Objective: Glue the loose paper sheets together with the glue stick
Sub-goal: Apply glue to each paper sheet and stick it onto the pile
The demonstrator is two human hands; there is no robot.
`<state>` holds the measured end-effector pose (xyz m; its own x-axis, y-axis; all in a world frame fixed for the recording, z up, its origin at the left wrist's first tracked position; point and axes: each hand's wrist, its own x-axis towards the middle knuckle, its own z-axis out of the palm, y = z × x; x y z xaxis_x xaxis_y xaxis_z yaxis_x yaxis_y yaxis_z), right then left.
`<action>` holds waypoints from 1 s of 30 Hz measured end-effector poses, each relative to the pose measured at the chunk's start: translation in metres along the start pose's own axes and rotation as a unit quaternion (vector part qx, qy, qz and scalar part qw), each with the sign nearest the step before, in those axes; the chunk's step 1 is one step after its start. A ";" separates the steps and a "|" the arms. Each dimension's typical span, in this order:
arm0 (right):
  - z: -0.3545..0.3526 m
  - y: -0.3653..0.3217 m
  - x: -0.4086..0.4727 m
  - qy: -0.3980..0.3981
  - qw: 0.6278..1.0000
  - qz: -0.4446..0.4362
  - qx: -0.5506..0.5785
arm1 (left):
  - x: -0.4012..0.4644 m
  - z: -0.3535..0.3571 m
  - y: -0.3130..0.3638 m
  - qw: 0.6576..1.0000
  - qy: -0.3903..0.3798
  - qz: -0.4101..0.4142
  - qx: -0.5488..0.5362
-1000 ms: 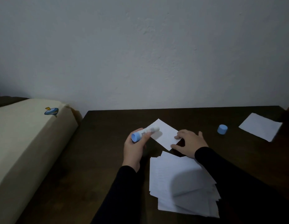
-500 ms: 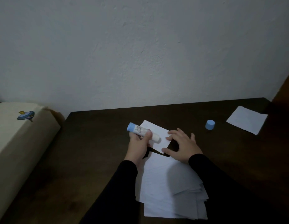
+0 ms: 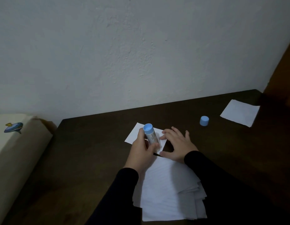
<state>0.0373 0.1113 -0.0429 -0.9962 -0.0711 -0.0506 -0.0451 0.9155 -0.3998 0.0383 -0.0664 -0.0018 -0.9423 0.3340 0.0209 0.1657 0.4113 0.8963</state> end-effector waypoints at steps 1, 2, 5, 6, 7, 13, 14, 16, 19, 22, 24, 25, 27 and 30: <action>0.000 0.000 0.000 -0.002 1.000 0.001 0.002 | 0.000 0.000 -0.001 1.000 -0.002 0.006 0.011; 0.000 -0.001 0.001 -0.002 1.000 0.002 0.004 | 0.000 0.001 0.000 1.000 -0.004 0.011 0.020; 0.001 -0.001 0.002 -0.005 1.000 0.004 0.005 | 0.000 0.001 0.003 0.999 -0.016 0.023 0.045; 0.001 -0.001 0.002 -0.007 1.000 0.004 0.003 | 0.000 0.000 0.004 0.998 -0.021 0.026 0.051; 0.001 -0.002 0.002 -0.009 1.000 0.005 0.001 | 0.000 -0.001 0.005 0.998 -0.023 0.029 0.060; -0.001 -0.003 0.003 -0.022 1.000 0.010 -0.011 | 0.010 -0.018 -0.004 0.998 0.017 -0.008 0.061; -0.002 -0.003 0.002 -0.024 1.000 0.010 -0.010 | 0.011 -0.022 -0.006 0.998 0.026 -0.020 0.060; -0.003 -0.003 0.002 -0.024 1.000 0.009 -0.005 | 0.014 -0.027 -0.008 0.997 0.044 -0.035 0.061; -0.004 -0.004 0.002 -0.029 0.999 0.013 -0.007 | 0.018 -0.033 -0.013 0.994 0.078 -0.050 0.052; -0.003 -0.005 0.003 -0.028 0.999 0.015 -0.014 | 0.021 -0.038 -0.017 0.991 0.109 -0.059 0.042; -0.002 -0.005 0.002 -0.025 0.999 0.015 -0.016 | 0.022 -0.040 -0.019 0.989 0.128 -0.062 0.030; -0.002 -0.005 0.001 -0.021 1.000 0.014 -0.016 | 0.022 -0.041 -0.020 0.988 0.138 -0.064 0.023; -0.002 -0.004 0.000 -0.014 1.000 0.011 -0.016 | 0.022 -0.041 -0.020 0.986 0.153 -0.070 0.013; -0.003 -0.006 -0.001 -0.008 1.000 0.009 -0.012 | 0.022 -0.042 -0.020 0.981 0.176 -0.081 0.002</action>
<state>0.0381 0.1074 -0.0382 -0.9955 -0.0603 -0.0735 -0.0283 0.9260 -0.3765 0.0019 -0.1023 -0.0005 -0.9984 -0.0486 0.0298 0.0055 0.4386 0.8987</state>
